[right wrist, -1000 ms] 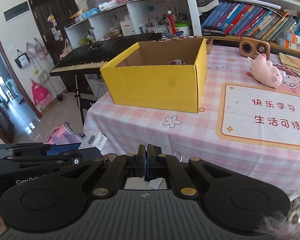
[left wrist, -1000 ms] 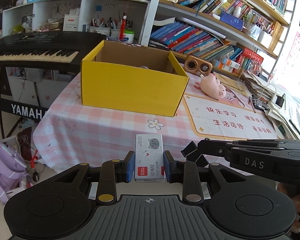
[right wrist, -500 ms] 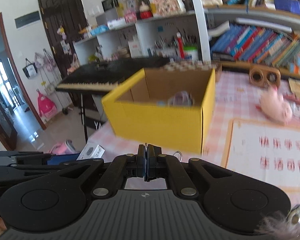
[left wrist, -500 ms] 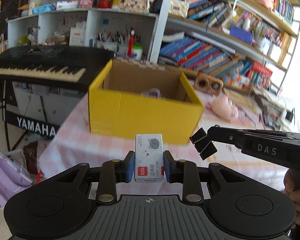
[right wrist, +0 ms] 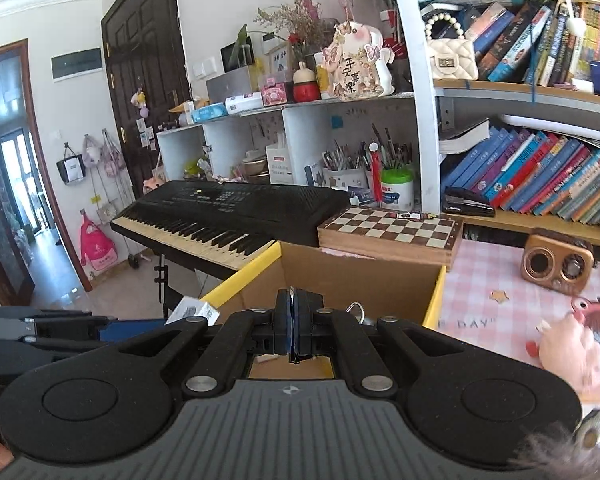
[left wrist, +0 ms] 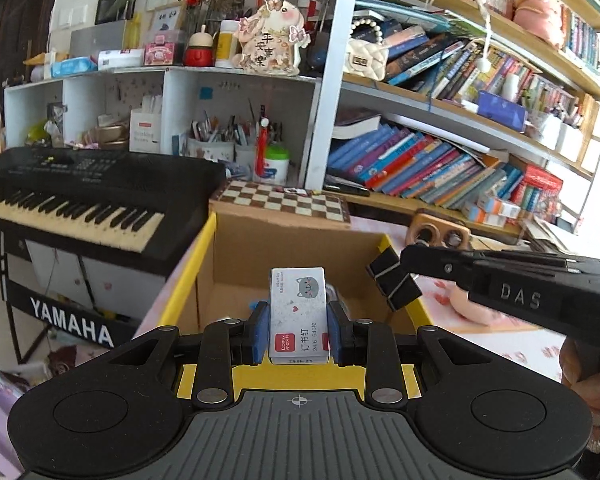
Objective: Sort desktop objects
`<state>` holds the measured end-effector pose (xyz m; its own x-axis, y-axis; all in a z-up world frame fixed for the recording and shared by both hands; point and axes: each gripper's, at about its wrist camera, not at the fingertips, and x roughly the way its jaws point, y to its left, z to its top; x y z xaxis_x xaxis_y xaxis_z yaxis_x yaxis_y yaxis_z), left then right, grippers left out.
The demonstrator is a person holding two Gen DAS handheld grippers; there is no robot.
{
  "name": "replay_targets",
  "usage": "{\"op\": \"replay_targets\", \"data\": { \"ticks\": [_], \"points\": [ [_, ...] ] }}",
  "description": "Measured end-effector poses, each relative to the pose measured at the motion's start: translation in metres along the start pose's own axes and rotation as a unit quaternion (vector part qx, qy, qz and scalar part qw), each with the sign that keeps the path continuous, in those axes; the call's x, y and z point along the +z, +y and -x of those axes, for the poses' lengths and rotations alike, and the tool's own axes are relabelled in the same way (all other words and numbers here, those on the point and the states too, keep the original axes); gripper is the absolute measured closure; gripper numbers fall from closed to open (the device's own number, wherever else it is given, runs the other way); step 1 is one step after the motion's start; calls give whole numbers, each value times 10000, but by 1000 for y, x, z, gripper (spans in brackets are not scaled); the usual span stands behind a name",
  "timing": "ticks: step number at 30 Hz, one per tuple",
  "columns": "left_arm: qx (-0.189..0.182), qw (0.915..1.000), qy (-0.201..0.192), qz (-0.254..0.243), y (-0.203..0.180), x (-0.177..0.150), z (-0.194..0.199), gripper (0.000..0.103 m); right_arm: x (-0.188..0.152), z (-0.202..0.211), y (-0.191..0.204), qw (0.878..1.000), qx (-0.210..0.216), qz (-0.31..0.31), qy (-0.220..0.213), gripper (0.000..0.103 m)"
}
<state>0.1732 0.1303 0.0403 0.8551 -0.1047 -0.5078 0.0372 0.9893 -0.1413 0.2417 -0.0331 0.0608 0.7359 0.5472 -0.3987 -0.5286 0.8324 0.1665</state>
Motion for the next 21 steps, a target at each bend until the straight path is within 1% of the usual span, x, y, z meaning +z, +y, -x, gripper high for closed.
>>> {"op": "replay_targets", "data": {
  "ticks": [3,6,11,16,21],
  "points": [
    [84,9999,112,-17,3,8,-22,75,1,-25,-7,9997,23,77,219,101],
    [166,9994,282,-77,4,10,-44,75,-1,-49,-14,9984,75,193,529,101],
    [235,9979,587,-129,3,6,-72,75,-10,-81,-24,9942,328,116,1013,101],
    [293,9953,917,-126,4,-2,-96,75,-19,-100,-28,9889,425,186,1414,101],
    [350,9916,1234,-150,7,-8,-113,75,-26,-117,-31,9799,537,272,1902,101]
  ]
}}
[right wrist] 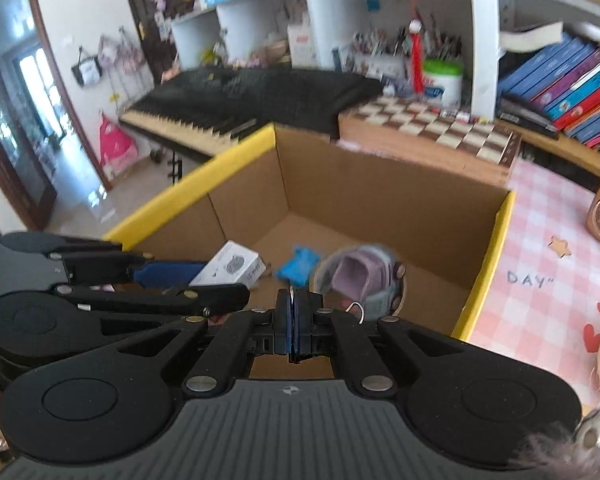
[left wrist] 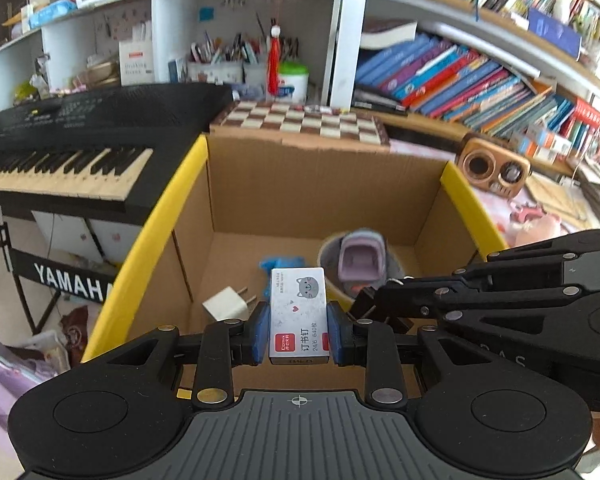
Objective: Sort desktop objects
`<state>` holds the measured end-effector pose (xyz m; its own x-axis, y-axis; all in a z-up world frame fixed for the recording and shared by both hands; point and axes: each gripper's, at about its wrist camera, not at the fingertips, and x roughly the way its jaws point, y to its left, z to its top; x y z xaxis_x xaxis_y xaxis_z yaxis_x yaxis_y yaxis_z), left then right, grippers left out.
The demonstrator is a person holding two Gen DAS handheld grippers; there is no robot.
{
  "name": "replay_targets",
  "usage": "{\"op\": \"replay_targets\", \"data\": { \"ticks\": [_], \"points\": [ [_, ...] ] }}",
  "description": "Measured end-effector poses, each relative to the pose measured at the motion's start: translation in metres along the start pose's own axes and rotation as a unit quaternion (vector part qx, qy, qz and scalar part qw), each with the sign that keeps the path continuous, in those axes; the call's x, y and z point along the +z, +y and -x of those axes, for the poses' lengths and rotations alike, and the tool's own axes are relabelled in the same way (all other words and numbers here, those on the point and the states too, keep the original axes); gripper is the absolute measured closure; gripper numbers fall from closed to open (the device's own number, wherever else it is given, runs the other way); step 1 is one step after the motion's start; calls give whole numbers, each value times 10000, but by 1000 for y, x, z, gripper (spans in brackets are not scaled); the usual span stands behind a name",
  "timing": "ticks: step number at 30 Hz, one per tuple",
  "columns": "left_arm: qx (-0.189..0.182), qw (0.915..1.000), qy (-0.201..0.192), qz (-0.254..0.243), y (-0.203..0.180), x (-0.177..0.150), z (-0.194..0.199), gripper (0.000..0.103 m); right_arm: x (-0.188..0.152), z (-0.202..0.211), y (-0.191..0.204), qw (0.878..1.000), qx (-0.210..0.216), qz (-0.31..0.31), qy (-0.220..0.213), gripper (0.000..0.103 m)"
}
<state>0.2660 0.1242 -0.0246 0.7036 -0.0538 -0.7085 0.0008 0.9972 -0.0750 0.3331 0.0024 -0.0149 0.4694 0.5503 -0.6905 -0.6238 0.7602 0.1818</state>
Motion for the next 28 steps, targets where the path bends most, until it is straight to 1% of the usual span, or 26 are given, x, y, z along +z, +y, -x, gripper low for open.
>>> {"op": "replay_targets", "data": {
  "ticks": [4,11,14,24,28],
  "points": [
    [67,9998,170,-88,0,2,-9,75,-2,-13,-3,9994,43,87,323,101],
    [206,9985,439,-256,0,3,-21,75,1,-24,-1,9963,214,416,721,101],
    [229,9976,565,-342,0,4,-27,75,3,-28,-3,9949,263,417,874,101],
    [201,9954,826,-442,3,5,-39,75,9,-41,-5,9897,246,534,1302,101],
    [199,9953,851,-426,3,4,-39,74,8,-41,-4,9892,238,554,1336,101]
  ]
}}
